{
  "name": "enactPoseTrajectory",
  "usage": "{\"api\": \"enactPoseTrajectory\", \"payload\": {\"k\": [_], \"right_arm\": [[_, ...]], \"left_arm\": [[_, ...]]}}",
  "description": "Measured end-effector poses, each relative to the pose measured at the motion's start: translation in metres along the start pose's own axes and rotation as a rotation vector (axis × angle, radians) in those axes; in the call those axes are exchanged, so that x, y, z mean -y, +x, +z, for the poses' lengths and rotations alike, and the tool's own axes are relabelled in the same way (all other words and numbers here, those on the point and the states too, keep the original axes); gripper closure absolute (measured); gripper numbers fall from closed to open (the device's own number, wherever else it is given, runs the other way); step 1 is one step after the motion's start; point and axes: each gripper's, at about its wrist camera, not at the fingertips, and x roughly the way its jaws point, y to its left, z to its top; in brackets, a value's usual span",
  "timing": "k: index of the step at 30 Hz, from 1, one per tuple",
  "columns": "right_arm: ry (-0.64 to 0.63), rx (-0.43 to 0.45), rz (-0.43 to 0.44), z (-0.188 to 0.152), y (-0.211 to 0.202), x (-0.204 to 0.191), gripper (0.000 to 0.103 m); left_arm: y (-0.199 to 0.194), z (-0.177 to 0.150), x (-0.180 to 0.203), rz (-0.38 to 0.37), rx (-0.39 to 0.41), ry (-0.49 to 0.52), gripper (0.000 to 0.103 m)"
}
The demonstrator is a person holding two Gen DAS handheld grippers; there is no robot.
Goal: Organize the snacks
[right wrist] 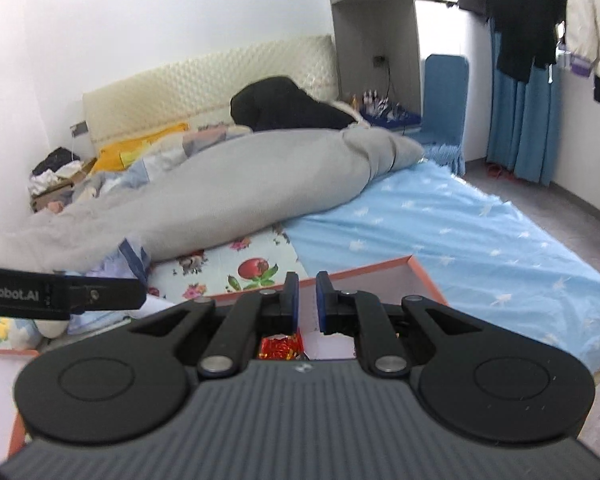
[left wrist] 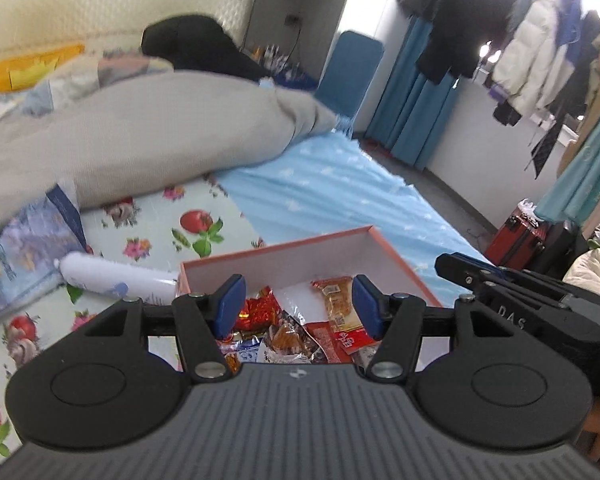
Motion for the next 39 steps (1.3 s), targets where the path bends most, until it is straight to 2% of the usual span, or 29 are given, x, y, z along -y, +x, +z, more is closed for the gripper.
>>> {"api": "enactPoseTrajectory", "payload": {"k": [8, 14, 17, 23, 30, 39], "right_arm": [[0.031, 0.034, -0.021, -0.01, -0.054, -0.006, 0.091], [0.037, 0.035, -0.024, -0.031, -0.08, -0.011, 0.091], [0.068, 0.033, 0.008, -0.038, -0.096, -0.009, 0.091], [0.025, 0.059, -0.006, -0.053, -0.127, -0.014, 0.09], [0.023, 0.012, -0.007, -0.078, -0.128, -0.014, 0.09], [0.009, -0.014, -0.017, -0.099, -0.139, -0.018, 0.09]], "left_arm": [[-0.067, -0.022, 0.013, -0.027, 0.075, 0.015, 0.038], [-0.097, -0.051, 0.016, -0.045, 0.082, 0.006, 0.038], [-0.112, -0.067, 0.016, -0.017, 0.096, 0.005, 0.038], [-0.123, -0.1, 0.014, -0.026, 0.081, -0.009, 0.038], [-0.128, -0.133, 0.011, -0.005, 0.079, -0.01, 0.038], [-0.125, -0.146, -0.005, 0.031, 0.043, -0.027, 0.038]]}}
